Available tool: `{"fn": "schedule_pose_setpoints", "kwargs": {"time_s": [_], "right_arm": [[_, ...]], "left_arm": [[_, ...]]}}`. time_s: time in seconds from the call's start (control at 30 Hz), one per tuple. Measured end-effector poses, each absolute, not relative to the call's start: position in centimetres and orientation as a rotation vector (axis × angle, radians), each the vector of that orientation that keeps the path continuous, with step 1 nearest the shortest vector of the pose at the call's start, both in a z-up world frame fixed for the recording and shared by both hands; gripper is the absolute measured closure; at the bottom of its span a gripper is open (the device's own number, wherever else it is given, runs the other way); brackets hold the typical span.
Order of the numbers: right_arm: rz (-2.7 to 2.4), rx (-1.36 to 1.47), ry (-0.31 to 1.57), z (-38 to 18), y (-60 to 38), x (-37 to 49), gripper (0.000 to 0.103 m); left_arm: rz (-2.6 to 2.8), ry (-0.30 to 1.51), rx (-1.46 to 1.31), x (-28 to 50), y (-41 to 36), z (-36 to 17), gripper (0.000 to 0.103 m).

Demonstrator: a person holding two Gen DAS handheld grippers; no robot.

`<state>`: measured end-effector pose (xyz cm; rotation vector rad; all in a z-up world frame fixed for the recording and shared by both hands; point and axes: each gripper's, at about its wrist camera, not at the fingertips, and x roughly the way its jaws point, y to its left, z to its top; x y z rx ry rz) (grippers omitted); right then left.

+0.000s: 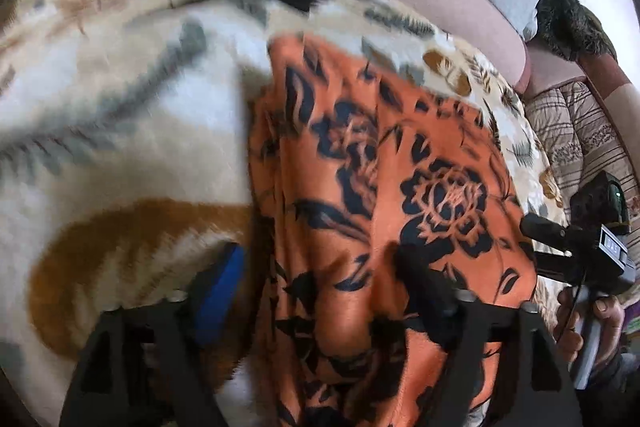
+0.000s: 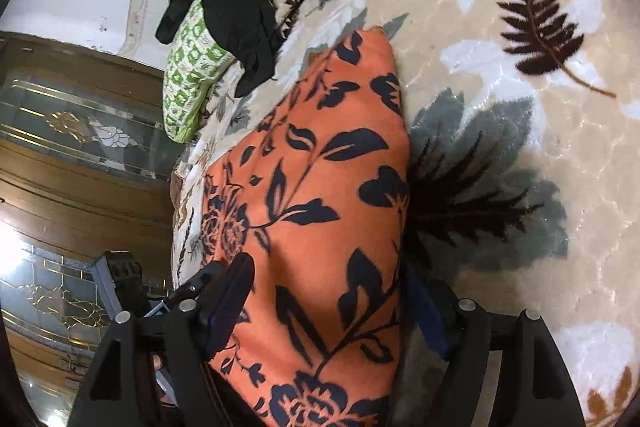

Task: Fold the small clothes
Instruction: 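Grasp the shirt end with both grippers and lift it, then fold the lifted shirt end over the bundle with both grippers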

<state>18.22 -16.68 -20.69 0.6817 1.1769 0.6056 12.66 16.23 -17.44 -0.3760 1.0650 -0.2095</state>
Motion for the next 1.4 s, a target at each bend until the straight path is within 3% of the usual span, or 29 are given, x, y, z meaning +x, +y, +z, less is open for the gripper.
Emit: {"fn": "schedule_pose_setpoints", "kwargs": {"time_s": [0.1, 0.17, 0.3, 0.33, 0.6, 0.7, 0.83, 0.9, 0.97, 1.0, 1.03, 1.07, 1.27, 1.4], "right_arm": [[0.655, 0.695, 1.217, -21.7, -15.4, 18.5, 0.026], [0.659, 0.625, 1.205, -21.4, -14.3, 18.3, 0.031], [0.663, 0.574, 1.192, -20.6, -14.0, 18.1, 0.056], [0.676, 0.558, 1.175, -19.8, -14.1, 17.9, 0.059], [0.718, 0.483, 0.979, -10.8, -18.8, 17.3, 0.062], [0.693, 0.489, 0.921, -8.9, -22.0, 18.6, 0.062], [0.660, 0.521, 0.934, -10.8, -25.4, 20.9, 0.062], [0.643, 0.559, 0.975, -13.9, -26.7, 22.5, 0.057], [0.524, 0.588, 1.015, -17.2, -28.3, 23.5, 0.049], [0.463, 0.580, 1.052, -19.1, -28.9, 23.8, 0.037], [0.405, 0.573, 1.100, -20.6, -29.4, 24.0, 0.033], [0.402, 0.620, 1.102, -21.5, -30.2, 23.5, 0.028], [0.487, 0.616, 0.904, -15.8, -30.7, 20.5, 0.028], [0.662, 0.638, 0.942, -15.3, -27.8, 21.1, 0.022]], "left_arm": [[-0.232, 1.048, -0.385, 12.6, 16.3, -17.4, 0.021], [-0.294, 1.053, -0.392, 12.8, 16.2, -17.6, 0.061], [-0.311, 1.047, -0.403, 12.6, 16.0, -16.9, 0.073], [-0.312, 1.037, -0.400, 12.4, 15.8, -16.3, 0.074], [-0.421, 0.819, -0.324, 13.1, 10.1, -6.9, 0.074], [-0.445, 0.802, -0.281, 15.3, 7.3, -6.1, 0.073], [-0.428, 0.850, -0.240, 18.6, 3.6, -9.2, 0.071], [-0.411, 0.926, -0.233, 20.3, 2.6, -12.2, 0.063], [-0.357, 1.029, -0.202, 21.6, 2.2, -16.0, 0.062], [-0.329, 1.067, -0.181, 21.9, 2.3, -17.4, 0.048], [-0.326, 1.047, -0.190, 21.5, 2.8, -17.4, 0.043], [-0.310, 1.015, -0.173, 20.9, 3.1, -16.7, 0.043], [-0.334, 0.818, -0.039, 17.2, 3.3, -11.2, 0.043], [-0.284, 0.926, -0.001, 19.1, 1.6, -14.7, 0.042]]}}
